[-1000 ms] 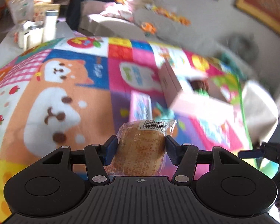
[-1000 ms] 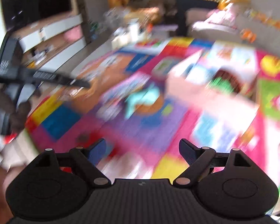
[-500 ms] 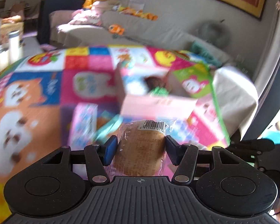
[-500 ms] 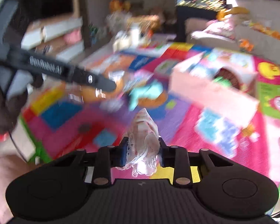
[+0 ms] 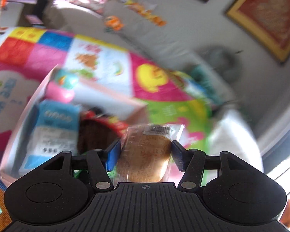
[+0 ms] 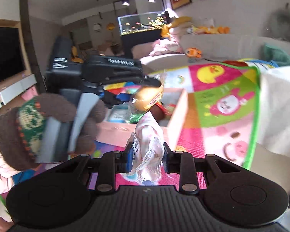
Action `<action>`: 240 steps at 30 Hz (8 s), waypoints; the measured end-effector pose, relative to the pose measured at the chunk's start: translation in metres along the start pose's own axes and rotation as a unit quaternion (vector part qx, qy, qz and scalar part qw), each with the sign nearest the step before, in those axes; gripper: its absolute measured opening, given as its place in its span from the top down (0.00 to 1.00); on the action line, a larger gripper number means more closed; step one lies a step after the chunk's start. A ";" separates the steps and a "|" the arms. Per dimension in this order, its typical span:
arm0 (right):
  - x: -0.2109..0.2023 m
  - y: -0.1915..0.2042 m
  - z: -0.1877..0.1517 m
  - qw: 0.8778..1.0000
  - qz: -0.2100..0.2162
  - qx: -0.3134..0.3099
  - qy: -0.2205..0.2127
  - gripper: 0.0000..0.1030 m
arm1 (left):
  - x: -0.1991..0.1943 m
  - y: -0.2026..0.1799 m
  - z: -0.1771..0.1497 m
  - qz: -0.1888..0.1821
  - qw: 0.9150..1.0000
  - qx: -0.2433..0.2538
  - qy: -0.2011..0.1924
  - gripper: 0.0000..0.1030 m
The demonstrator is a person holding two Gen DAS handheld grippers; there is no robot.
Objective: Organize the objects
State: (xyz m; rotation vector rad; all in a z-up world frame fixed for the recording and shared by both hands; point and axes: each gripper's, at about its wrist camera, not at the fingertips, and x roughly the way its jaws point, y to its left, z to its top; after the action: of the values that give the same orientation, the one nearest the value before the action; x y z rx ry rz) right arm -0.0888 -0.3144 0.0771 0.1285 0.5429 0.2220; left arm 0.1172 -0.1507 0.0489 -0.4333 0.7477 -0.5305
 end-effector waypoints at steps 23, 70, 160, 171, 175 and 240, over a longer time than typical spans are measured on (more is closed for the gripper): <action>0.015 -0.034 0.025 0.995 -0.088 0.035 -0.026 0.72 | 0.018 -0.002 -0.004 0.006 0.998 0.048 0.038 0.41; 0.188 0.004 0.087 0.987 -0.102 0.070 0.106 0.74 | -0.181 0.207 -0.059 -0.008 0.983 -0.060 -0.174 0.47; 0.187 0.192 -0.008 0.975 0.052 -0.154 0.148 0.31 | -0.232 0.171 -0.114 0.159 0.984 0.073 -0.037 0.62; 0.082 0.136 -0.023 0.983 0.037 -0.125 0.127 0.31 | -0.226 0.154 -0.121 0.198 0.972 0.120 -0.038 0.63; 0.041 0.103 -0.023 0.993 0.003 -0.087 0.084 0.31 | -0.226 0.144 -0.106 0.166 0.979 0.110 -0.032 0.75; 0.121 0.027 0.004 0.985 -0.108 -0.117 0.071 0.36 | -0.070 0.096 0.021 0.103 0.991 0.082 0.038 0.65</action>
State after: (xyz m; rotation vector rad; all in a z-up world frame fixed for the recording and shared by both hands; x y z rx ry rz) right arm 0.0096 -0.2594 0.0248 -0.1757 0.6630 0.0823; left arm 0.1185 -0.0302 0.0469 -0.1814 0.8046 -0.4118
